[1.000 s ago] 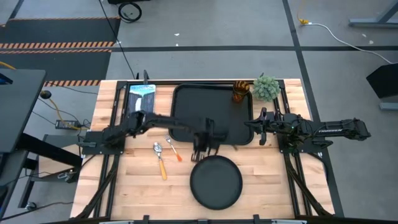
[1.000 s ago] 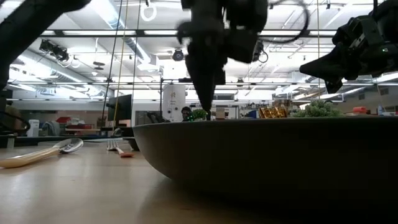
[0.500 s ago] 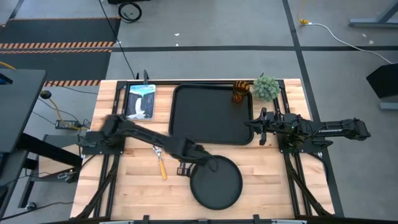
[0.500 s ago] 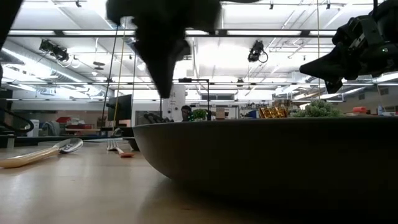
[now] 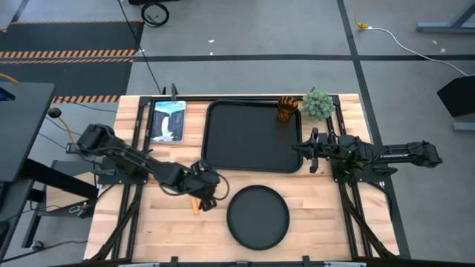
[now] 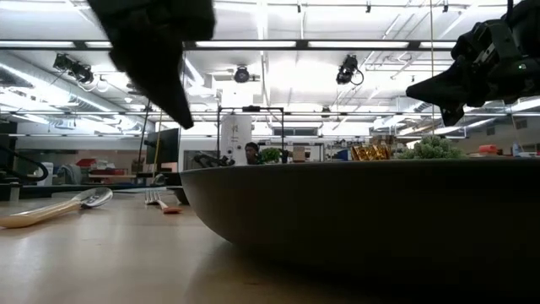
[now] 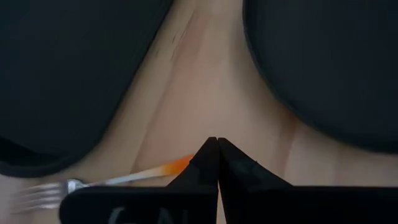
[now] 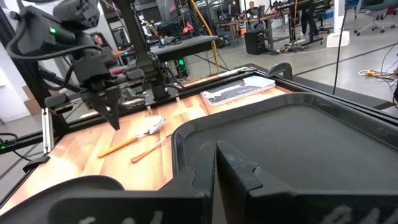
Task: Pick and place plate/cup/fork/spoon on tray
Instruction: Put the black plate on the black serving tray at the bottom of the brown glass
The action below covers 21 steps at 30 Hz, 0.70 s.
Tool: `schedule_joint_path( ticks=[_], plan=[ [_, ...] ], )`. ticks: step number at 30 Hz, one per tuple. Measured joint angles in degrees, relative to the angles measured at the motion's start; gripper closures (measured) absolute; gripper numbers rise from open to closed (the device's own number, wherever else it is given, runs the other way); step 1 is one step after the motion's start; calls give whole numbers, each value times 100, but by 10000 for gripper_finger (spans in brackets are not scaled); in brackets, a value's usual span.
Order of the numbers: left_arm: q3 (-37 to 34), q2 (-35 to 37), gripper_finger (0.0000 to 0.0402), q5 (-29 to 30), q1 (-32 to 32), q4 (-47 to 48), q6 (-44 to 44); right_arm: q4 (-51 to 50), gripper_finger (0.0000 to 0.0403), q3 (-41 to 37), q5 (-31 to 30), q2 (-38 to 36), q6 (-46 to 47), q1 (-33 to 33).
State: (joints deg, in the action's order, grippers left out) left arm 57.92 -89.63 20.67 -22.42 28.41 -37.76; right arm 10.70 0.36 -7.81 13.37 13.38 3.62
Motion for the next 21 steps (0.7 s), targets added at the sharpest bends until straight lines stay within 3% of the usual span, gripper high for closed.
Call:
schedule_joint_path(
  ticks=[6, 13, 21],
  plan=[
    [-488, 123, 391, 615, -244, -479, -1273, 18, 380, 1, 1, 2, 0, 0],
    [-588, 123, 378, 634, -325, -442, -2697, 44, 380, 2, 2, 2, 0, 0],
    [-585, 123, 286, 531, -303, -832, -3258, 39, 380, 1, 2, 2, 0, 0]
  ],
)
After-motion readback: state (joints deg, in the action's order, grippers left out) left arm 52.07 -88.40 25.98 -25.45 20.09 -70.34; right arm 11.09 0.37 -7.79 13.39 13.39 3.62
